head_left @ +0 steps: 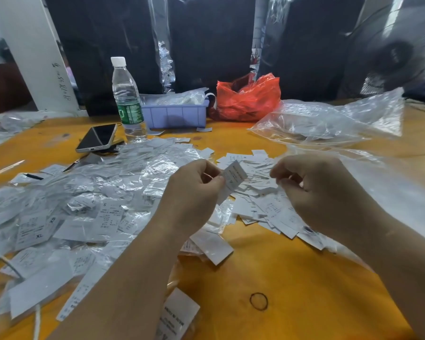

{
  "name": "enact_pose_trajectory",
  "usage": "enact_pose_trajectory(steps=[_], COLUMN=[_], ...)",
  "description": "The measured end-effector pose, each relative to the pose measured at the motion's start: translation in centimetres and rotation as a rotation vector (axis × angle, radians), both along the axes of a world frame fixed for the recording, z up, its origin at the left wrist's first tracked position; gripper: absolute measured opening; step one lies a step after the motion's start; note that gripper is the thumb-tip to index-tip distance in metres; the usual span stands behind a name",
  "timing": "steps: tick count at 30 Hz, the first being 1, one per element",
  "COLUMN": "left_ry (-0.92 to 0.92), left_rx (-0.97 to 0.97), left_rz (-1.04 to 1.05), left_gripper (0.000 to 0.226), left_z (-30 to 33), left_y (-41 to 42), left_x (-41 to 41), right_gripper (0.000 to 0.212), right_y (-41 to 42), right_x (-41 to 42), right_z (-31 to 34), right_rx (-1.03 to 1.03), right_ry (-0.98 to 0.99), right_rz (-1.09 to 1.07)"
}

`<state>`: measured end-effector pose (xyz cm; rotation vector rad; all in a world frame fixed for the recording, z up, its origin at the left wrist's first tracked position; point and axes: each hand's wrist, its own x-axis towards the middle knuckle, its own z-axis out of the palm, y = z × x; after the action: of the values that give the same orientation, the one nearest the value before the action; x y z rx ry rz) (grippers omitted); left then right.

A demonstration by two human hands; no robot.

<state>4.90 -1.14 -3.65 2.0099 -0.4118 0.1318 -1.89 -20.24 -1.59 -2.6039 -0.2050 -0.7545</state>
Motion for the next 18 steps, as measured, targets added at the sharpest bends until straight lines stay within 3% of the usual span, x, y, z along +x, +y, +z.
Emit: enact_pose_trajectory(steps=[2, 5, 10, 12, 15, 18], left_ry=[0.002, -0.015, -0.034, -0.038, -0.056, -0.082], left_rx=[0.007, 0.045, 0.064, 0.039, 0.025, 0.017], left_rz=[-0.004, -0.007, 0.004, 0.028, 0.06, 0.073], left_gripper=[0.01, 0.009, 0.01, 0.011, 0.011, 0.011], left_z=[-0.1, -0.3, -0.7, -0.7, -0.9, -0.9], left_y=[-0.2, -0.6, -1.3, -1.3, -1.2, -1.1], left_x=[-0.1, -0.3, -0.3, 0.0, 0.3, 0.4], right_gripper=[0.026, 0.031, 0.022, 0.023, 0.04, 0.058], right_y=[-0.6, -0.9, 0.9, 2.5, 5.4, 7.6], right_x=[-1.2, -2.2, -3.9, -4.4, -5.0, -4.5], right_z=[-0.5, -1.9, -3.0, -2.7, -2.6, -3.3], right_rx=[-0.11, -0.21, -0.257, -0.158, -0.055, -0.228], right_ry=[-0.028, 0.114, 0.184, 0.254, 0.424, 0.475], right_rz=[-0.103, -0.232, -0.048, 0.08, 0.235, 0.215])
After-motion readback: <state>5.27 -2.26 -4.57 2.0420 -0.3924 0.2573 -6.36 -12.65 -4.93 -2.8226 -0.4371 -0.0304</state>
